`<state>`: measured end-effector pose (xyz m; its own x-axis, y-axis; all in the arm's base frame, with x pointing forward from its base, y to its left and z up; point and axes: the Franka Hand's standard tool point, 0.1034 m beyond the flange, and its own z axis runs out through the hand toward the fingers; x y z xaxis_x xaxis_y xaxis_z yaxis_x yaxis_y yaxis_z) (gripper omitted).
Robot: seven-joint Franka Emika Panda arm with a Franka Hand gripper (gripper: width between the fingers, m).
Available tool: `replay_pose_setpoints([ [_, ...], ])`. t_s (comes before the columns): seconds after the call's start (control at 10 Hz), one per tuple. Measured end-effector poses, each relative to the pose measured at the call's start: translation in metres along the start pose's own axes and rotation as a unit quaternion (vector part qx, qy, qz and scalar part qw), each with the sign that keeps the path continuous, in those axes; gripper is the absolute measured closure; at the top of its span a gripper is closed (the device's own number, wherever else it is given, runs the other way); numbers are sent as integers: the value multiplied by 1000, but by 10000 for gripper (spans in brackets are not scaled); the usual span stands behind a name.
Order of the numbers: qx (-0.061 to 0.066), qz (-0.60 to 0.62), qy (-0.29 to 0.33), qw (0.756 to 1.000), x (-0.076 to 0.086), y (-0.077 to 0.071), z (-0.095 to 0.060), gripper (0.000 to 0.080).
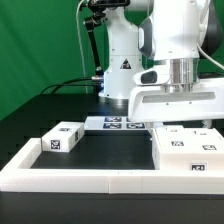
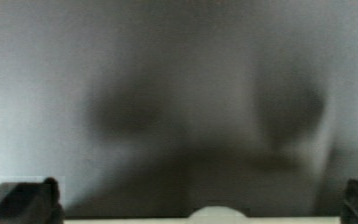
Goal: Assemble cabinet
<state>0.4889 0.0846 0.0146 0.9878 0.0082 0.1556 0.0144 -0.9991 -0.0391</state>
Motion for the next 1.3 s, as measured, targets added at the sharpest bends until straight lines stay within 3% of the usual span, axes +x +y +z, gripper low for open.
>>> replay_pose_setpoints([
  [0.2, -1, -2, 0, 1000, -12, 0, 4, 2],
  [0.4, -1, -3, 4, 1000, -13, 2, 7, 2],
  [1.3, 0, -35, 17, 999, 2, 2, 9, 2],
])
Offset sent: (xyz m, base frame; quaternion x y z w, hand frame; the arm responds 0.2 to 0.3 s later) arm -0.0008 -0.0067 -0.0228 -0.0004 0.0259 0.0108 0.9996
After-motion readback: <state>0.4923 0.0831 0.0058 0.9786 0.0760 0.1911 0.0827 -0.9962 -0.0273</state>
